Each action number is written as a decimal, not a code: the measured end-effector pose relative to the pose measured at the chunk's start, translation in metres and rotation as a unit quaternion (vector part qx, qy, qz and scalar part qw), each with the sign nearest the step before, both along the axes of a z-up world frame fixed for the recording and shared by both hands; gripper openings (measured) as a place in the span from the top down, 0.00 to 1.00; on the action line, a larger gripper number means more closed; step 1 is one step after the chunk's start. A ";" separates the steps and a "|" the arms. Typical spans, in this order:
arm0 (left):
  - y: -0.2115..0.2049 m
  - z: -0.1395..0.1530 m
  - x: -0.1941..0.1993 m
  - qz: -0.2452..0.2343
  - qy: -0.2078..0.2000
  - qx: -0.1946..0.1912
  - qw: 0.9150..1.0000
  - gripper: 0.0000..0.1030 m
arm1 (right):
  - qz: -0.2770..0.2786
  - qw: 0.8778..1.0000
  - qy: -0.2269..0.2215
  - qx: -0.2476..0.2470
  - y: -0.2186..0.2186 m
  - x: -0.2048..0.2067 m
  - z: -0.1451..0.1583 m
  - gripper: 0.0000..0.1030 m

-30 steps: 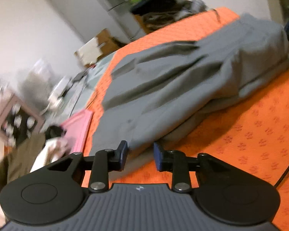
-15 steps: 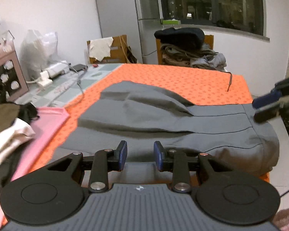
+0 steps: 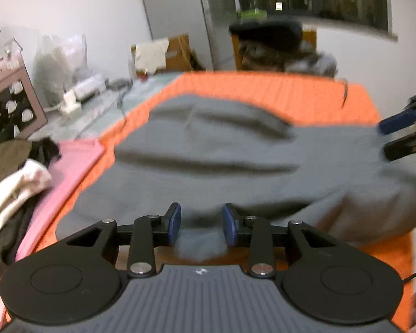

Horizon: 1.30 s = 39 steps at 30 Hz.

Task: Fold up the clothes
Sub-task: 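Grasp the skirt edge with the left tool while the right tool grasps it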

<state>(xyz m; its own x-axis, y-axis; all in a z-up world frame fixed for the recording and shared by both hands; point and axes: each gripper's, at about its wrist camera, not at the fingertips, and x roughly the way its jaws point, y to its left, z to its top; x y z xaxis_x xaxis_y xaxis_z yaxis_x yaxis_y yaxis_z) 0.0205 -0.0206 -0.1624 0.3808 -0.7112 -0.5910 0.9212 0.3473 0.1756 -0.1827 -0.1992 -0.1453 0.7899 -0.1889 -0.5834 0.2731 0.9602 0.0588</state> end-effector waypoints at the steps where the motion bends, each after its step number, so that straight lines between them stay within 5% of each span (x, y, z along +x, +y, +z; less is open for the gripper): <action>1: 0.000 0.006 -0.007 -0.007 0.004 -0.010 1.000 0.61 | 0.001 1.000 -0.001 -0.005 -0.003 0.001 0.002 0.49; 6: -0.012 0.012 -0.052 -0.053 0.042 -0.028 0.997 0.61 | 0.010 1.000 0.015 -0.007 -0.022 0.012 -0.007 0.49; 11: -0.021 -0.018 -0.096 -0.091 0.021 0.020 0.995 0.61 | 0.052 0.997 0.061 -0.012 -0.027 0.020 -0.039 0.49; 15: -0.021 -0.042 -0.108 -0.061 0.007 0.031 0.998 0.61 | 0.089 0.994 0.054 -0.020 -0.031 0.018 -0.043 0.48; 21: -0.026 -0.018 -0.116 0.013 0.010 0.034 0.999 0.60 | 0.148 0.988 0.052 -0.009 -0.052 0.008 -0.012 0.49; 28: -0.024 0.018 -0.148 0.092 -0.016 0.004 0.996 0.36 | 0.192 0.977 0.090 0.025 -0.103 -0.007 -0.009 0.48; 32: -0.035 0.024 -0.177 0.110 -0.025 -0.006 0.994 0.24 | 0.204 0.969 0.102 0.097 -0.127 -0.001 -0.018 0.47; 39: -0.071 0.013 -0.212 0.113 -0.031 -0.008 0.993 0.21 | 0.219 0.942 0.106 0.231 -0.155 0.019 -0.042 0.46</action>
